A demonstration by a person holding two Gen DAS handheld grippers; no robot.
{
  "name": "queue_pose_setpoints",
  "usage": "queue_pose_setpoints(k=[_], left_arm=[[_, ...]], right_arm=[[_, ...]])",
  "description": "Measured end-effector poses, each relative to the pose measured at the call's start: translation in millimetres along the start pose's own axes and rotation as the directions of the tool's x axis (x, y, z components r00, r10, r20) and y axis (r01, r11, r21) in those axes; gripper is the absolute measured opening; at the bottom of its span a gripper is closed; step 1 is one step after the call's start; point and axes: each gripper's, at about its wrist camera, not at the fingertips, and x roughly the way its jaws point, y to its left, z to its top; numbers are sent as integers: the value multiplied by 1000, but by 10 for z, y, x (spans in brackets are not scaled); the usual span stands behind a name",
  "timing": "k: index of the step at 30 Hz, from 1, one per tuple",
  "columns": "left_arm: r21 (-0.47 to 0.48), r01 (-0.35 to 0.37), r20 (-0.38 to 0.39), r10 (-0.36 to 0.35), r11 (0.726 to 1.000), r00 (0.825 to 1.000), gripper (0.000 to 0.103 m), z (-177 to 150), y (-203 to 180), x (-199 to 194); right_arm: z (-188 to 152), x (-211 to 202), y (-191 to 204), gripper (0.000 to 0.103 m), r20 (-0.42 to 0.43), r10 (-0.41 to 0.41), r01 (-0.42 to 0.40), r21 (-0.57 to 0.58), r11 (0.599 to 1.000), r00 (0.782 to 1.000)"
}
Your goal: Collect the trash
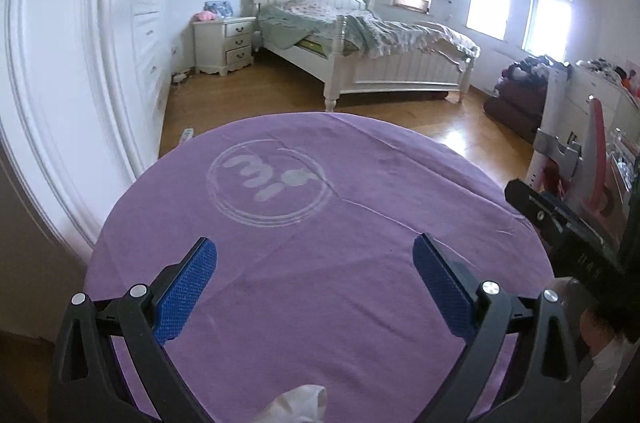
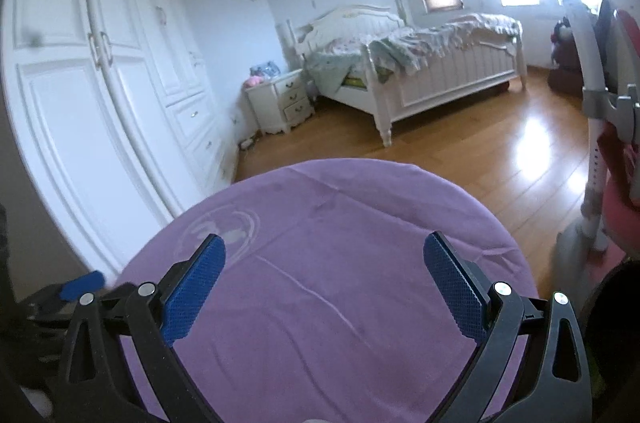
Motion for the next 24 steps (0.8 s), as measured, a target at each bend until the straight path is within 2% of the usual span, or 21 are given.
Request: queue_pose_setpoints(k=[7,24], left_arm=[[-29,-13,5,13,1000,1000,98,-46,131,38],[-38,-52,18,53,998,998,98,-159,187,196]], right_arm=[[-134,86,70,98,35,-24,27,-80,996,999],[-175,-8,13,98,70,-27,31,-58,998,997]])
